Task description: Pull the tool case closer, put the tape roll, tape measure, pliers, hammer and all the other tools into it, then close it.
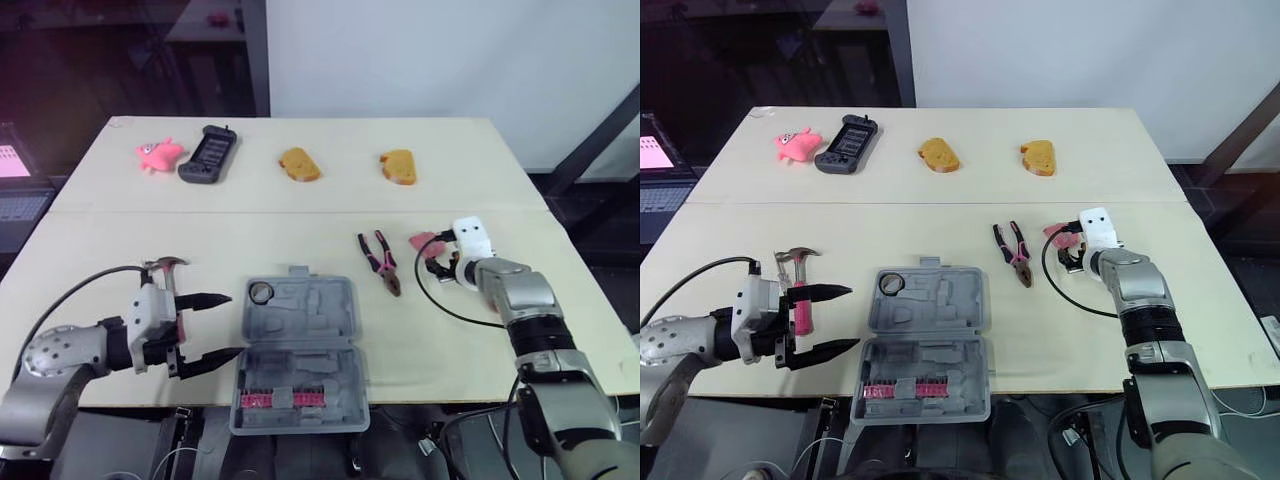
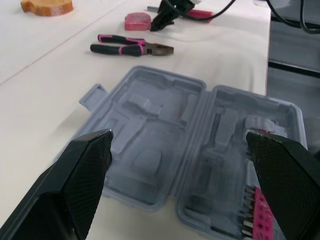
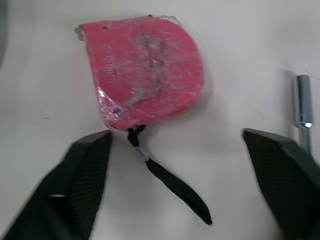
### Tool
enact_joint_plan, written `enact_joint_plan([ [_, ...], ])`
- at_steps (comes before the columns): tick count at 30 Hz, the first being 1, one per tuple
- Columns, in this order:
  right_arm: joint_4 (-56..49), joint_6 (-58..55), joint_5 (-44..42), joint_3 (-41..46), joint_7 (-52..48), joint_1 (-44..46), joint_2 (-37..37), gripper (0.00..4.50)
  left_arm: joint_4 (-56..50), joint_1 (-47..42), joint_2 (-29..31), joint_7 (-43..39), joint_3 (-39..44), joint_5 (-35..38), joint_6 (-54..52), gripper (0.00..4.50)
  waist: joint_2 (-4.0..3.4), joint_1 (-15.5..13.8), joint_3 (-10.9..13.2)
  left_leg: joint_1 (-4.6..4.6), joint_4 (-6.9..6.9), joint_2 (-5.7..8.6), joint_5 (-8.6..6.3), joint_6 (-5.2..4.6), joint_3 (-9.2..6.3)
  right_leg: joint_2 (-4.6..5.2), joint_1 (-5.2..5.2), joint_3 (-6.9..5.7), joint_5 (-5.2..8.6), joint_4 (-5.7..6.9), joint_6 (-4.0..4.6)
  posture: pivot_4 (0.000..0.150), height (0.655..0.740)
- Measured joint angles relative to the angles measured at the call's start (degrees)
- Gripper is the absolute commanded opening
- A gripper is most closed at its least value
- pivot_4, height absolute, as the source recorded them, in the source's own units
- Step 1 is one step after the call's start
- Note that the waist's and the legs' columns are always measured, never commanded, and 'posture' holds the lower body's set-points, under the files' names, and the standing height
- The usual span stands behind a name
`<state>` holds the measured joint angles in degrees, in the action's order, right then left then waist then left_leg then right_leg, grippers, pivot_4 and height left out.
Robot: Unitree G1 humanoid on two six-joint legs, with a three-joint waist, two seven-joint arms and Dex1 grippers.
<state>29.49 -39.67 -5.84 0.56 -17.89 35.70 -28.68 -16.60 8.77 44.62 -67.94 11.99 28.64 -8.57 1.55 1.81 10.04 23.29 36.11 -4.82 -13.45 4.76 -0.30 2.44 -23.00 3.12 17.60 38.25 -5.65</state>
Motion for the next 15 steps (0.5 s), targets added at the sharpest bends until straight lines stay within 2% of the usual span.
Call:
enact_joint_plan([
  [2,0.4,0.5,0.0,-0.2,-0.6,0.3,0.7,2.23,0.0,0.0,0.0,0.1,0.0,-0.4,0.4,4.5,0.0,0.4,0.0,0.0,0.0,0.0,0.0,0.0,0.0,0.0,0.02,0.0,0.0,0.0,0.0,0.15,0.74],
  [6,0.3,0.0,0.0,-0.3,-1.7,0.4,1.2,0.11,0.0,0.0,0.0,0.4,0.0,-0.7,0.6,4.5,0.0,0.4,0.0,0.01,0.0,0.01,0.0,0.0,-0.01,0.01,0.02,-0.01,0.0,0.0,-0.01,0.15,0.74],
  [15,-7.6,-4.0,-0.3,0.9,-1.7,-3.8,1.3,0.04,0.2,-0.5,-0.2,0.5,-1.8,-1.3,0.8,4.5,-0.01,0.2,0.0,0.02,-0.06,0.01,0.0,0.0,-0.02,0.02,-0.01,-0.02,0.0,-0.01,-0.02,0.15,0.74],
])
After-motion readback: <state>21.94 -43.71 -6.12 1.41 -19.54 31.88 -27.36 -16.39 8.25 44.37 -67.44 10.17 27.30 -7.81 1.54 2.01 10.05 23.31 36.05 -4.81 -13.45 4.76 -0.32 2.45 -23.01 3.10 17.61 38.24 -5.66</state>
